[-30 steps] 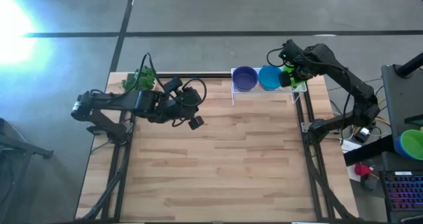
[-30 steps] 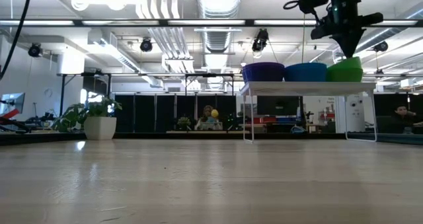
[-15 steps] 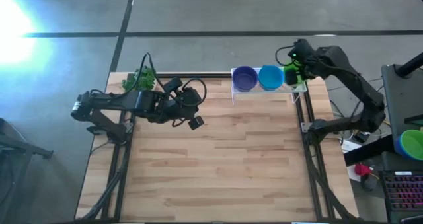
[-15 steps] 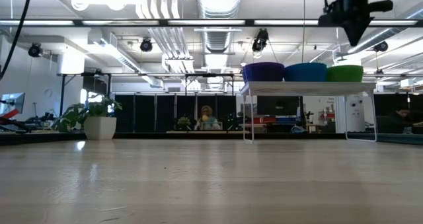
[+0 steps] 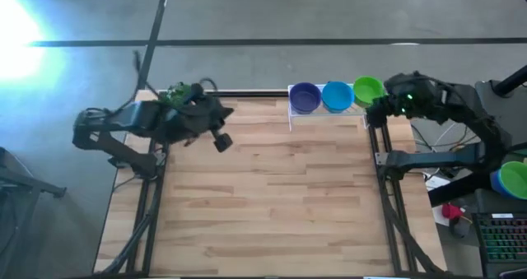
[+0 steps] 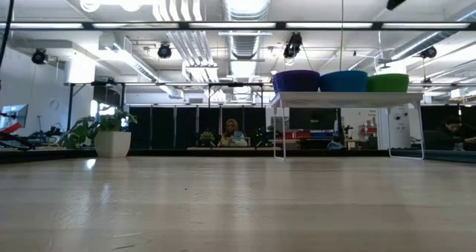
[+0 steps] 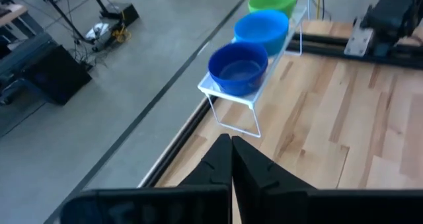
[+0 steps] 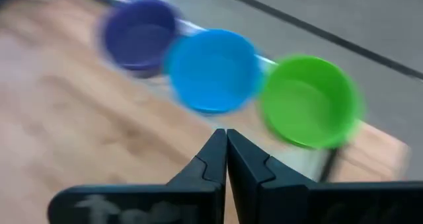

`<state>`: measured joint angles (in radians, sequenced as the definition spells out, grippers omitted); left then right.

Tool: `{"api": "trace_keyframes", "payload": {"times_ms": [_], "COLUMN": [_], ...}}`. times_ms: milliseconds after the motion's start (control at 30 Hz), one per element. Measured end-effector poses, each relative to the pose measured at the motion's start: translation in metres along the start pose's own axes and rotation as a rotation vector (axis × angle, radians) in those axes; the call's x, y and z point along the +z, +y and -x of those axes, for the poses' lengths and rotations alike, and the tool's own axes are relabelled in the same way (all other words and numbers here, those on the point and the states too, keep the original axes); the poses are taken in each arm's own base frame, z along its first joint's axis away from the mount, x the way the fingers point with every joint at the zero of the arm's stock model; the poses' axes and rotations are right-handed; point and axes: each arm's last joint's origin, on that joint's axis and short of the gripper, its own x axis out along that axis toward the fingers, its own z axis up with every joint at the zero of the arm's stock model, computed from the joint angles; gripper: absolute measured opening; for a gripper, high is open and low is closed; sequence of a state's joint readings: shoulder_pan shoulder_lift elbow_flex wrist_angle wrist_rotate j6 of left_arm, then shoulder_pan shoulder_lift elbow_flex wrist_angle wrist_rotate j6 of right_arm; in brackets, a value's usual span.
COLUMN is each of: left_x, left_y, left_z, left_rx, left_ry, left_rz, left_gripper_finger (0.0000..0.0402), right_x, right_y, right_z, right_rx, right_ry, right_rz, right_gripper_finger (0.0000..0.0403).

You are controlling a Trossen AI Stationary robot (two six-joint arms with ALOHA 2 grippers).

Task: Pick & Place Mini bowls
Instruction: Return to Home Position

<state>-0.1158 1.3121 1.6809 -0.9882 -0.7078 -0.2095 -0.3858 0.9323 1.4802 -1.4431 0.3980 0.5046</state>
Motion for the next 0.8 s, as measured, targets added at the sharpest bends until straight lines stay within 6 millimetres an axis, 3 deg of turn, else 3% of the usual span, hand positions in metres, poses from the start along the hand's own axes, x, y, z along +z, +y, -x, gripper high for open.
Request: {"api": "trace_keyframes", "payload": {"times_ms": [200, 500, 667, 800], "left_x": [-0.004, -0.033, -0.052, -0.071], "left_y": [0.024, 0.049, 0.056, 0.060], "left_z": [0.026, 0.052, 0.059, 0.061], "left_rx": [-0.011, -0.138, -0.247, -0.294], "left_ry": [-0.056, -0.157, -0.279, -0.362], "left_rz": [0.008, 0.081, 0.071, 0.088], "left_gripper_finger": [0.0001, 0.0000, 0.0000, 0.0000], "right_x": [-0.011, -0.026, -0.037, -0.046], "right_y": [0.021, 0.054, 0.059, 0.051], "right_z": [0.014, 0.031, 0.039, 0.037], "right_rx": [0.324, 0.807, 1.042, 1.100], "right_ry": [-0.046, -0.131, -0.229, -0.276], "right_rz": [0.192, 0.486, 0.563, 0.546], "right_gripper_finger": [0.0008, 0.0008, 0.0008, 0.0008]}}
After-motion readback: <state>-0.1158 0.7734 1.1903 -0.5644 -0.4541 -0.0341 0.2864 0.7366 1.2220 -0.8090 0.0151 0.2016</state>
